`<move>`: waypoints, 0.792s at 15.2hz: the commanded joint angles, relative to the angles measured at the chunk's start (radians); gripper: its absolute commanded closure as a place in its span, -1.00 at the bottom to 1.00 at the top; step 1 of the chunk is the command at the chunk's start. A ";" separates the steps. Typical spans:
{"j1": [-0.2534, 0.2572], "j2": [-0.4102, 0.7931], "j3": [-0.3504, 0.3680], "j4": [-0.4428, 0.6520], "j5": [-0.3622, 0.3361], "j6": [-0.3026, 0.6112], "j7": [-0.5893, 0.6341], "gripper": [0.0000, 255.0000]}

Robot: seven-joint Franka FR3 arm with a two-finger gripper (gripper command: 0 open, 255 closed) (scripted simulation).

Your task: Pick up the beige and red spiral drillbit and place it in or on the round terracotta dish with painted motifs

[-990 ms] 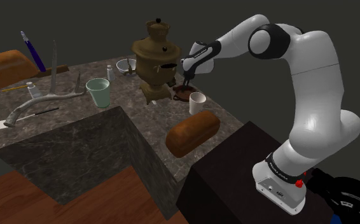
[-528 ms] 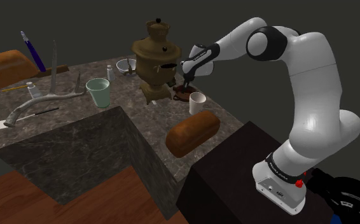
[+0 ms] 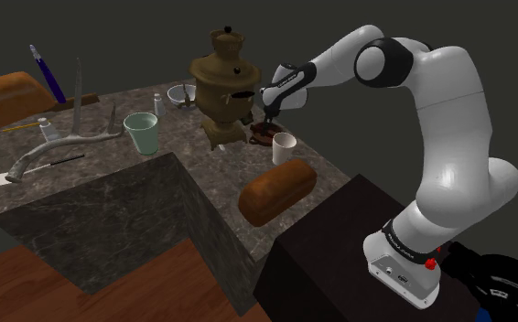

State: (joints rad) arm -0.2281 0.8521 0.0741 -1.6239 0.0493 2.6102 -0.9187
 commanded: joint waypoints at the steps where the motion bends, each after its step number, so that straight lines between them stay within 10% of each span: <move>1: -0.003 -0.032 0.001 -0.020 0.001 -0.012 -0.001 -1.00; 12: -0.010 -0.118 0.003 -0.067 0.003 -0.052 -0.002 -1.00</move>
